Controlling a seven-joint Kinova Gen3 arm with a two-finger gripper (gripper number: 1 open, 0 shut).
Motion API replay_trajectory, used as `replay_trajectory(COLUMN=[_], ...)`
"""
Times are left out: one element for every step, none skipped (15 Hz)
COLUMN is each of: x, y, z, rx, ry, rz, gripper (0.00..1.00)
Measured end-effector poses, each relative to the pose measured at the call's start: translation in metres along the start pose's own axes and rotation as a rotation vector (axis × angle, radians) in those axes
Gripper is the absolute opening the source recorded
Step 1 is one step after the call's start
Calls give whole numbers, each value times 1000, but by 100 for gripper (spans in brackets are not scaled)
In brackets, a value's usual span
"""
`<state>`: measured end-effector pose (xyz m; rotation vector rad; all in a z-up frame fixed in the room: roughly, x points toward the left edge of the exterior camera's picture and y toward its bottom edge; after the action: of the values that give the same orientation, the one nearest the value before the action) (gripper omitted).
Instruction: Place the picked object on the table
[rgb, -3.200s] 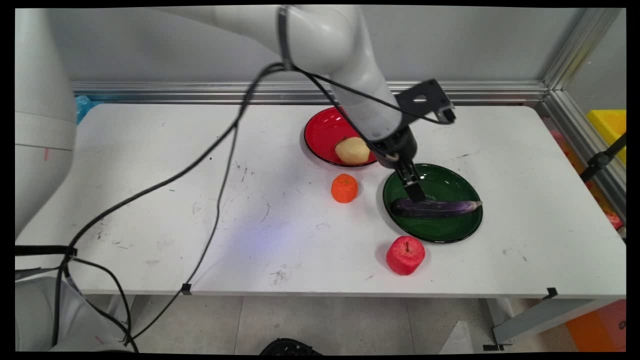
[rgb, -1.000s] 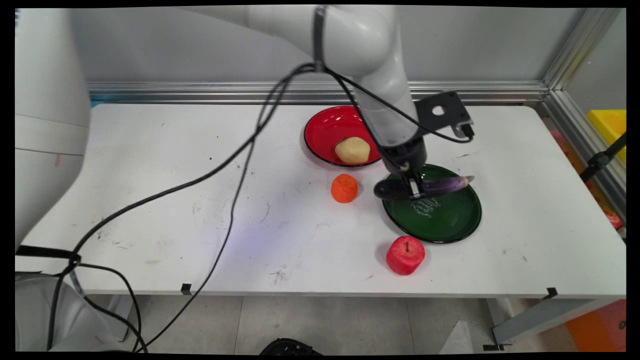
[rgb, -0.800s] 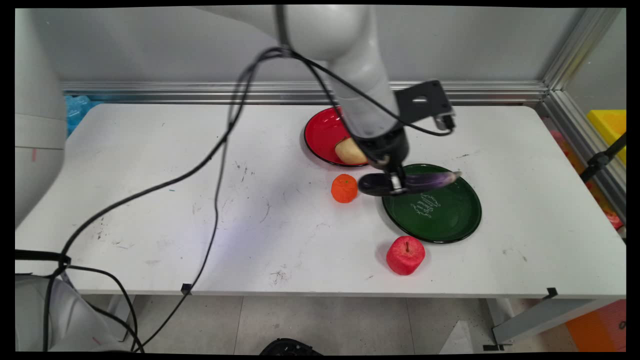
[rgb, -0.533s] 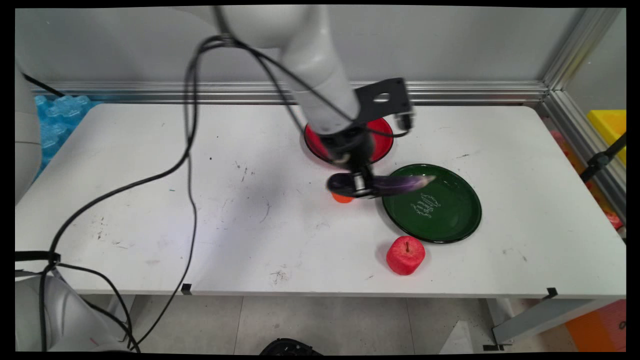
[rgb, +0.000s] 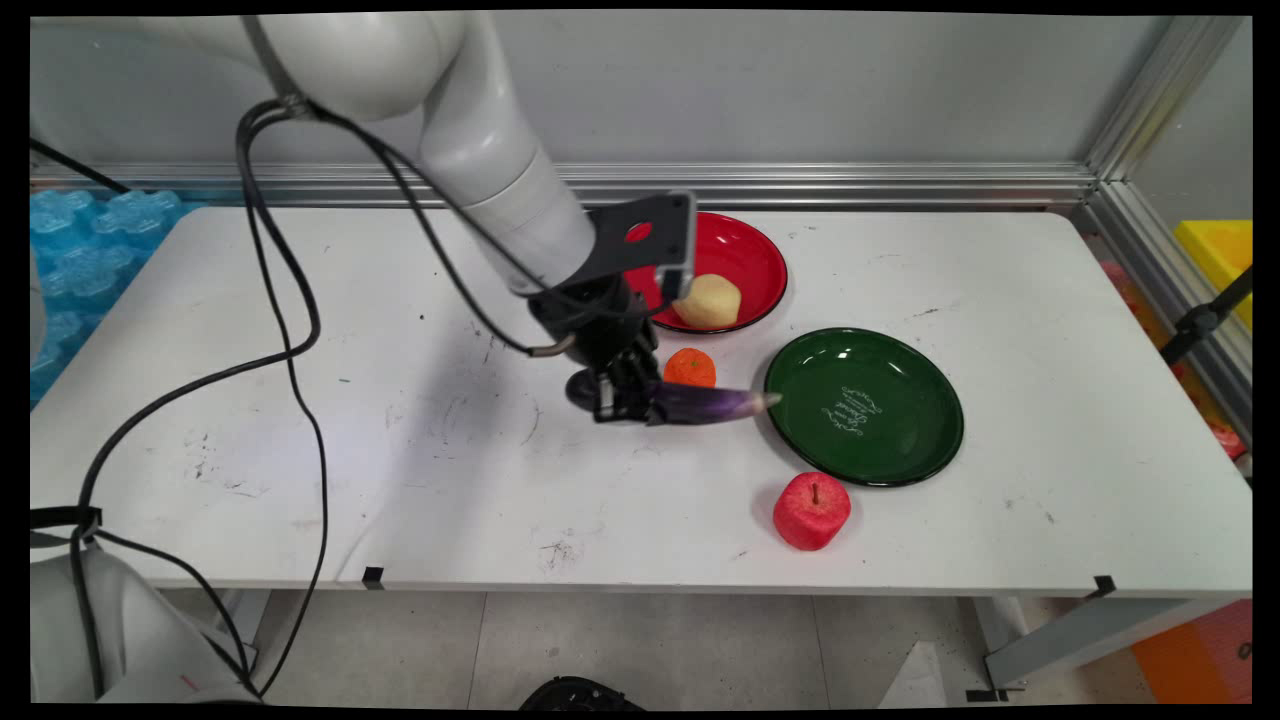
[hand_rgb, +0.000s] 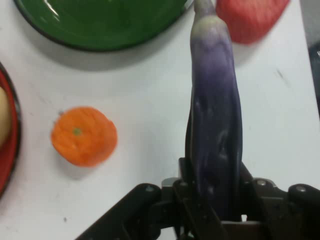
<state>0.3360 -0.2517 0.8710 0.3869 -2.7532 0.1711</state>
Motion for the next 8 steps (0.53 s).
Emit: replay_trajectory(x=[-8,-13,-17,-22,-26,-30,-33,-35], y=[1,1,1,1,2,2,2,1], z=[4,7,11,16,23,30,36,40], rx=[-5,-10,-13,-18,-24,-30,-34,-37], ry=[1,2,3,2,3,4,4,4], rz=[10,18,23,30,38,44,49,53], gripper=[0,0,0,0,0,0,0,0])
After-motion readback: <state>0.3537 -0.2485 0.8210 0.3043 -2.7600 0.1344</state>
